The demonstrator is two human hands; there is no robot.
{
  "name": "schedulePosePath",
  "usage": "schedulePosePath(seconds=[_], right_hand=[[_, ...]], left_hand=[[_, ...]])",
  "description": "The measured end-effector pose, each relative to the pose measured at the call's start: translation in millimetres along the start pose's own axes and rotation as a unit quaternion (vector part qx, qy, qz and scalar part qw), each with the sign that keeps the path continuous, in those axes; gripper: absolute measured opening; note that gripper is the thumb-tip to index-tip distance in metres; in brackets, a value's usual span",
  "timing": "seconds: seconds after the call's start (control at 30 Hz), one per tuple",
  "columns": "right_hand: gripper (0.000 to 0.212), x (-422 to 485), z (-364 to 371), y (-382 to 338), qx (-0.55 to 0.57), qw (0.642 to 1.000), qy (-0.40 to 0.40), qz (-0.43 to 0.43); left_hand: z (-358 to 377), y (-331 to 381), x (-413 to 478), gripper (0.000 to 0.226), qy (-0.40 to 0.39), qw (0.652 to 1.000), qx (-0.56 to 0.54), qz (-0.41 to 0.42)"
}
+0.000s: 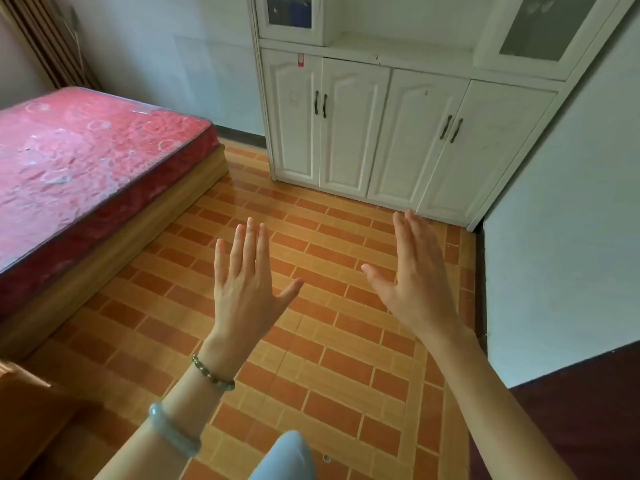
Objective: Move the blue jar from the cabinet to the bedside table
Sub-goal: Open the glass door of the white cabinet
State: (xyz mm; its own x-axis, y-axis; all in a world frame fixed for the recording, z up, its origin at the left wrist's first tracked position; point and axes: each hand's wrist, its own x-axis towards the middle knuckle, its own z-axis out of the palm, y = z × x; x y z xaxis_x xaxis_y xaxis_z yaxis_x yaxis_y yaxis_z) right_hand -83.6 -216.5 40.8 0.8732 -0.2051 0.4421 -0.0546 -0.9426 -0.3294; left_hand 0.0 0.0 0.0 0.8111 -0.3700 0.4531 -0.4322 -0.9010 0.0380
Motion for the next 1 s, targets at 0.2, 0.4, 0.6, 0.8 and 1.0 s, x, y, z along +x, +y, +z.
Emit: schedulePosePath(seconds=[0.2,0.4,0.6,0.8,1.0], right_hand=[[0.081,44.6,19.5,12.2,-0.004,1.0,-0.006,0.003],[0.08,124.1,61.4,29.6,-0.022,1.0,0.003,0.003],[0.079,239.9,110.0,34.1,-0.032,0.999,-0.006,0.011],[0.08,342.8,148.1,34.2,-0.027,1.0,0.01,0.005],[0.08,409.3,179.7,49.4,-0.031,0.999,0.01,0.012]], left_hand=[[24.1,-7.7,45.1,0.099,-0.009,1.0,0.008,-0.014],[71.9,-26.7,130.1,0.097,-0.007,1.0,0.018,-0.008],[121.8,-62.5,236.0,0.097,-0.031,0.999,0.021,-0.002],[155.9,-88.8,332.0,0.096,-0.026,0.999,0.011,0.014],[186.8,-104.3,403.4,0.096,-0.024,0.999,0.01,0.02]])
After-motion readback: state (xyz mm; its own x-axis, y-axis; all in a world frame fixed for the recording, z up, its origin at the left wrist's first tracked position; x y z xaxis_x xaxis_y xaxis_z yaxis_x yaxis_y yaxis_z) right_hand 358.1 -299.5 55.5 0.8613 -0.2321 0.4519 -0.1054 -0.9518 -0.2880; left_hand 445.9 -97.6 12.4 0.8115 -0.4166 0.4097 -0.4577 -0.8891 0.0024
